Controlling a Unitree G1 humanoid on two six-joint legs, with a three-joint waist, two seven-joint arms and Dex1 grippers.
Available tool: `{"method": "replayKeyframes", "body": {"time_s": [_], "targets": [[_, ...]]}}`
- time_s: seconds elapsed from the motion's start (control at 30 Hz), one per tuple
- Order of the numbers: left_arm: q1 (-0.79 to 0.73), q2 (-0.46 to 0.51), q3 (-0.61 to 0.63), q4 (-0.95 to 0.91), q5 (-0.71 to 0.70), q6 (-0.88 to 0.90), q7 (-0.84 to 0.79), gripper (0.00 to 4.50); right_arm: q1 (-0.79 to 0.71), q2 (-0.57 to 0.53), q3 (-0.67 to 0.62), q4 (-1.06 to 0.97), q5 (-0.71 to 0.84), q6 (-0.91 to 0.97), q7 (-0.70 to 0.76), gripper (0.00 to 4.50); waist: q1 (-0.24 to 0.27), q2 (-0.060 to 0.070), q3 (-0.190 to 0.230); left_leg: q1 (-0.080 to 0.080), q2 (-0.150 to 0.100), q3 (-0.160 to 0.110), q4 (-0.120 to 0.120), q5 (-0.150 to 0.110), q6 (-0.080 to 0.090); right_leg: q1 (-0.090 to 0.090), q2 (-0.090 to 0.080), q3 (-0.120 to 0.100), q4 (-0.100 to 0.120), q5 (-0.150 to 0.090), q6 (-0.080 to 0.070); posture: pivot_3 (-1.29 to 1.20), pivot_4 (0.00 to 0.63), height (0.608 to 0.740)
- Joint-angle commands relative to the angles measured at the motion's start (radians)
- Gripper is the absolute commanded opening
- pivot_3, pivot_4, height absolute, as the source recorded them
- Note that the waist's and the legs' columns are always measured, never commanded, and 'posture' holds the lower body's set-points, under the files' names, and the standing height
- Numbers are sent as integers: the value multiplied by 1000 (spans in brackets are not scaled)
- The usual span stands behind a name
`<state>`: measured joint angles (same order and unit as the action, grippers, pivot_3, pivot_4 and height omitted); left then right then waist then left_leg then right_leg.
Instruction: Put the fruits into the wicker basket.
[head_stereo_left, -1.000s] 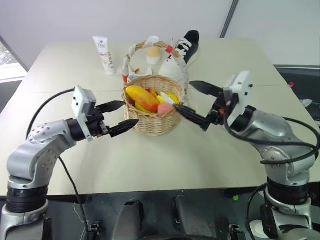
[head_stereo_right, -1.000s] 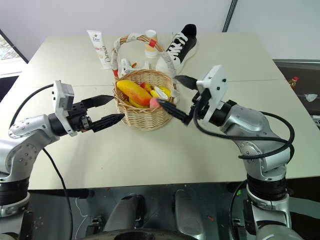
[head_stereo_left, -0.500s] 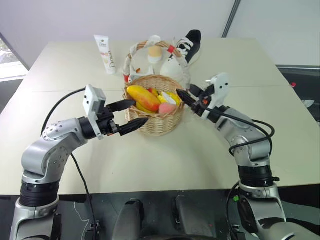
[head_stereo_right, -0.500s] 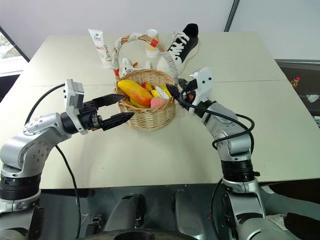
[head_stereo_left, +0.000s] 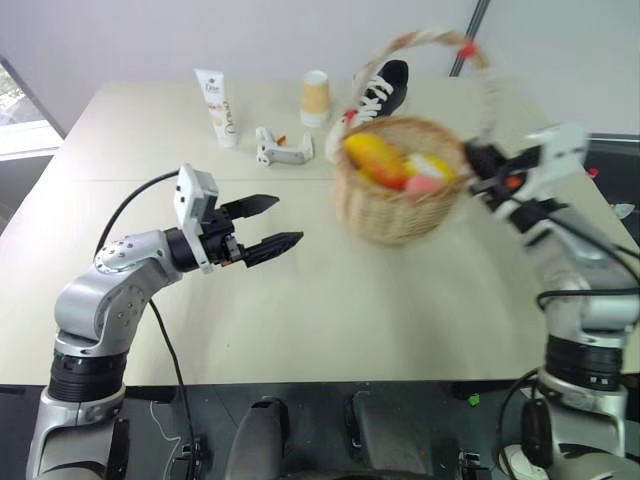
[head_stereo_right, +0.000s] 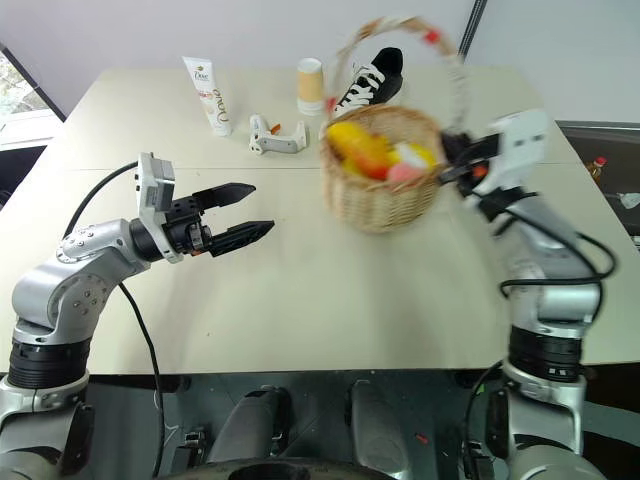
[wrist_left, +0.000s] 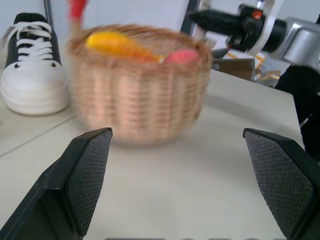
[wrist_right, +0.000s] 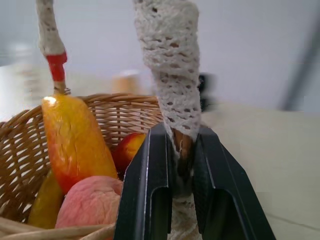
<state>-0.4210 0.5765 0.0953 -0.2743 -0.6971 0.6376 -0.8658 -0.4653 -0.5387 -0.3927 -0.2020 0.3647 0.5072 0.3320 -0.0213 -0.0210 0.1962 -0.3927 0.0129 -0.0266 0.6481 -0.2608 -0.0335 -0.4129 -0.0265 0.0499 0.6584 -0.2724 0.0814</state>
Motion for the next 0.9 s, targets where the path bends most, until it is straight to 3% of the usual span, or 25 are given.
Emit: {"method": "replayKeyframes", "body": {"time_s": [0.03, 0.2, 0.43, 0.6, 0.67, 0.8, 0.9], "targets": [[-32, -21, -26, 17, 14, -38, -21, 4500, -27, -36, -103, 127, -57, -76, -105, 23, 0, 0, 0, 0, 0, 0, 0, 0, 0, 0, 0, 0, 0, 0, 0, 0, 150, 740], [-50, -46, -44, 36, 26, -50, -20, 4500, -44, -30, -129, 261, -65, -158, -150, 23, -11, 1, 1, 0, 1, 2, 0, 0, 0, 0, 1, 2, 0, 0, 0, 0, 150, 740], [-51, -39, -28, 64, 40, -53, -22, 4500, 48, -49, -173, 115, -32, -96, -176, 3612, -20, 2, 0, 1, 1, 1, 0, 0, 0, 0, 2, 2, 1, 0, 0, 0, 150, 740], [-34, -15, 1, 92, 49, -53, -14, 4500, 191, -93, -240, -48, 20, -41, -113, 3612, -17, 2, 0, 0, 1, 0, 0, 0, 0, 0, 1, 2, 1, 0, 0, 0, 150, 740], [-25, -6, 32, 113, 49, -42, 12, 4500, 294, -118, -271, -110, 75, -8, -24, 3612, -16, 2, 0, 1, 1, 0, 0, 0, 0, 1, 1, 2, 1, 0, 0, 0, 150, 740], [26, 34, 45, 149, 115, -66, 51, 4500, 484, -164, -210, -249, 138, 3, 163, 3612, -25, 2, 0, 1, 2, 0, 0, 0, 0, 2, 2, 1, 0, -1, 1, 0, 150, 740], [77, 50, 68, 154, 131, -71, 67, 4500, 532, -162, -99, -346, 180, 7, 245, 3612, -30, 3, 0, 4, 3, 0, -1, 0, 0, 3, 2, 3, 0, 0, 1, 0, 150, 740]]}}
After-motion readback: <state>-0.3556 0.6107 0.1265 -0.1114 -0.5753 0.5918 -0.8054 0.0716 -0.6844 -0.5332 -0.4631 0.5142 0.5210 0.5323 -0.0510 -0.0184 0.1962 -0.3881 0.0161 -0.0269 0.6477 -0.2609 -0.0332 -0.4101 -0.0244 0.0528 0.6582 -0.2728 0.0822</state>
